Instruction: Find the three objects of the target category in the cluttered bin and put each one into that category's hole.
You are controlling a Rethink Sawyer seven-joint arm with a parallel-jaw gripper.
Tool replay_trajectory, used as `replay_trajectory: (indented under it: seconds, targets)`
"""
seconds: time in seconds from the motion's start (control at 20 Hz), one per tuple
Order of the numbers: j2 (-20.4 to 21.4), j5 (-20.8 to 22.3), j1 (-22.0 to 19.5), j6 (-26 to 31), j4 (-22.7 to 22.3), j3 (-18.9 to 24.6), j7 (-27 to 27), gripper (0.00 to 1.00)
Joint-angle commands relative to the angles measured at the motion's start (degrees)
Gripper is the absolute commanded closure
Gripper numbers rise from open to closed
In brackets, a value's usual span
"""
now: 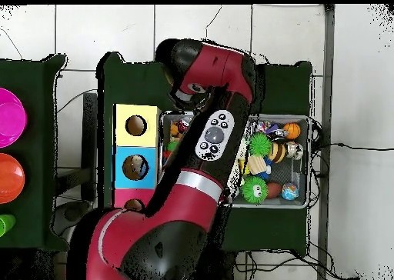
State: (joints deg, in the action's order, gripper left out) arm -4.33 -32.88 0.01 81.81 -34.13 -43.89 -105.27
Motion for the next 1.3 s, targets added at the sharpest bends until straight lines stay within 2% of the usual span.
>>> replay_trajectory:
  seconds: [0.05,0.25,0.6,0.85,0.9,1.0,1.1,1.15,1.3]
  targets:
    - [-2.85,7.45,0.33,11.73,6.78,-6.45,-10.83,1.0]
    - [-3.22,7.24,0.37,10.34,6.7,-5.69,-10.67,1.0]
    - [-5.91,5.9,-0.09,11.0,10.47,-5.44,-13.03,1.0]
    - [-5.83,5.07,0.93,7.76,8.13,-2.86,-14.45,1.0]
    - [-7.02,4.12,0.19,7.82,10.1,-2.98,-14.95,1.0]
    - [-7.53,3.19,-0.03,6.95,10.52,-2.07,-15.08,1.0]
    - [-7.63,2.36,-0.34,5.74,10.49,-0.62,-14.22,1.0]
    - [-6.92,2.59,0.59,4.52,8.32,0.75,-13.6,1.0]
    - [-6.59,3.08,0.35,5.12,7.76,1.38,-11.83,1.0]
